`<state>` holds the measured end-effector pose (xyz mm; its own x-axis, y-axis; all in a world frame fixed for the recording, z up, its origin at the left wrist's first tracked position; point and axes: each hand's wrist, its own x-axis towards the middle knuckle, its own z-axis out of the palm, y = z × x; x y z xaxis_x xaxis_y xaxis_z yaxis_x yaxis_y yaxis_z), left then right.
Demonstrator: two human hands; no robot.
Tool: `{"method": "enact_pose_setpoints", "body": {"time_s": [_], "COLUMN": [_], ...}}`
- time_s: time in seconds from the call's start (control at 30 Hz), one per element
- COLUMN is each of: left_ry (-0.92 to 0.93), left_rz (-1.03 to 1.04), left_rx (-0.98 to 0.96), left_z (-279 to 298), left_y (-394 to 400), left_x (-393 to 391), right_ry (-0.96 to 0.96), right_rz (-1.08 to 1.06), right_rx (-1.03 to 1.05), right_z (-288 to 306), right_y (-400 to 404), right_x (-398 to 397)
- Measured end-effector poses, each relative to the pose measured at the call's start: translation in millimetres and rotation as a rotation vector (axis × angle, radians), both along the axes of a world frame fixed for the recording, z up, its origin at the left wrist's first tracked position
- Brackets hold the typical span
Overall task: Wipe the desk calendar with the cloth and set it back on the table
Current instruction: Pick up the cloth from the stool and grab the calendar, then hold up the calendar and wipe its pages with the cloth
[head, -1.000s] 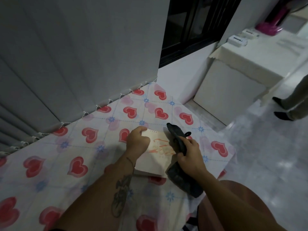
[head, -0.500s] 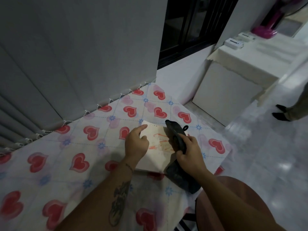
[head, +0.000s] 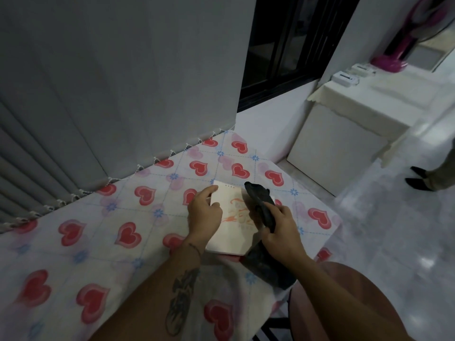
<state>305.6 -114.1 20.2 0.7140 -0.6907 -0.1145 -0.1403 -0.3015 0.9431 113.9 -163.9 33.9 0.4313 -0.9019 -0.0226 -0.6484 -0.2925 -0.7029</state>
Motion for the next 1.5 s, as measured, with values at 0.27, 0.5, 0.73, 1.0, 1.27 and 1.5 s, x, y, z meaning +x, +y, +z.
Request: {"method": "enact_pose_setpoints", "body": {"time_s": [0.27, 0.5, 0.73, 1.0, 1.27, 1.5], "left_ry": [0.225, 0.280, 0.106, 0.128, 0.331, 0.497], "left_rz": [-0.075, -0.114, -0.072, 0.048, 0.136, 0.052], "left_rx": [-0.030, -0.102, -0.167, -0.366, -0.635, -0.736], "left_z": [8, 31, 65, 124, 186, 207], "left_y": [20, 35, 56, 87, 122, 159], "left_x": [0, -19, -49, -63, -33, -22], "right_ry": [0.043, 0.014, -0.087, -0.161, -0.155, -0.236], "right_rz": [0.069, 0.160, 0.240, 0.252, 0.634, 0.418], "right_rx": [-0.061, -0.077, -0.185, -0.339, -0.569, -0.528], "right_z": [4, 4, 27, 85, 123, 186], "right_y": [11, 21, 33, 45, 75, 97], "right_x": [0, -6, -14, -6, -17, 46]}}
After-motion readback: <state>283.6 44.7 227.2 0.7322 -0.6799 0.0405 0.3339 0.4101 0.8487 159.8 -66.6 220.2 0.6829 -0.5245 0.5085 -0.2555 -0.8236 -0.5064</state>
